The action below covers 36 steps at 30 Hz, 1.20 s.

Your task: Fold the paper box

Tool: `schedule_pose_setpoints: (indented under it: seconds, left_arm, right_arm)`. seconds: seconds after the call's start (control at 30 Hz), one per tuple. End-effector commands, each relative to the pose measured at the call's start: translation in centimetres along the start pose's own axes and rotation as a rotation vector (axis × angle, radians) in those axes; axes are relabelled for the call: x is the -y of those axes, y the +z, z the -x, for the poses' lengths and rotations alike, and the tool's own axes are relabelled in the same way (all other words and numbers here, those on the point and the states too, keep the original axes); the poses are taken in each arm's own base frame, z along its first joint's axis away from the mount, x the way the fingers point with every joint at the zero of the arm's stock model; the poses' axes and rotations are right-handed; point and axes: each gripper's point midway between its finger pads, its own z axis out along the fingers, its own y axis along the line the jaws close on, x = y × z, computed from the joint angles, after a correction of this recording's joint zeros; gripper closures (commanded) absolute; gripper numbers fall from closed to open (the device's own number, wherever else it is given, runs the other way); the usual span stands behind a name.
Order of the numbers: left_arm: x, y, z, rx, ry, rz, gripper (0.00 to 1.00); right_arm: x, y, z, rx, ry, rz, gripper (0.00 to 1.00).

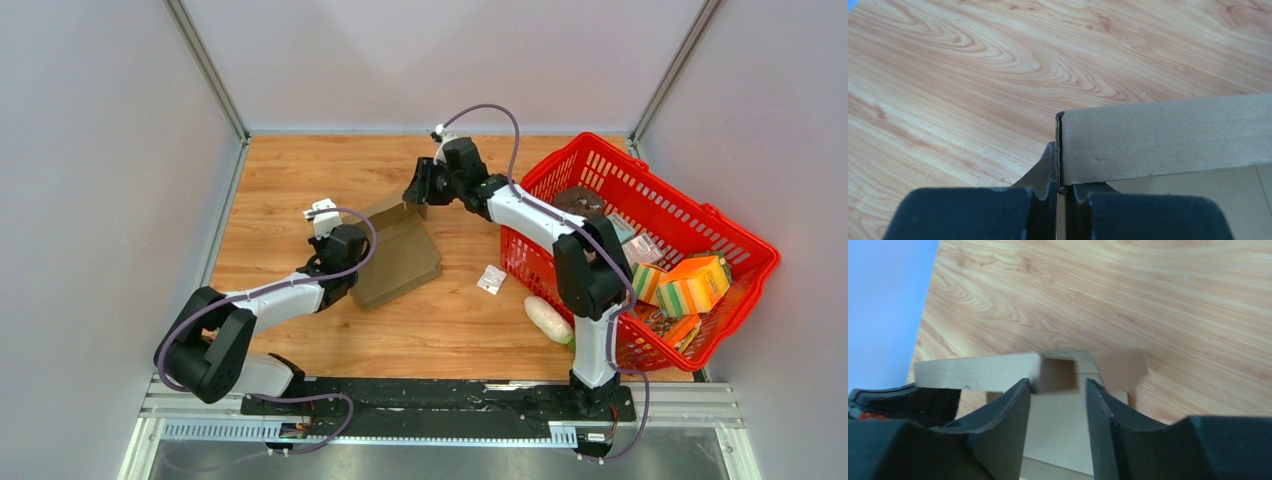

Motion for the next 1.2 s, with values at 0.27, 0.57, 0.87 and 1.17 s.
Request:
schedule_pose_setpoints:
  seconds: [0.27,0.57,0.87,1.17]
  left_arm:
    - [-0.9,0.1,1.8,0.041,-0.057,0.087,1.0]
    - [-0.6,0.5,1.5,0.02,-0.042,0.076,1.0]
    - [-0.7,0.6,1.3,0.01,-0.052,0.074,1.0]
    - [-0.9,0.8,1.0,0.0,-0.059,0.077,1.0]
  right_arm:
    - [0.4,-3.9,1.9,0.195,-0.248,-0.2,0.41]
    - [0.5,-2.4,-0.8,0.209,-0.247,-0.291,0.87]
    - [-0.4,1.4,-2.4,0.261,-0.268,-0.274,1.0]
    - [2.9,4.1,-3.6,0.298,-0.208,-0.392,1.0]
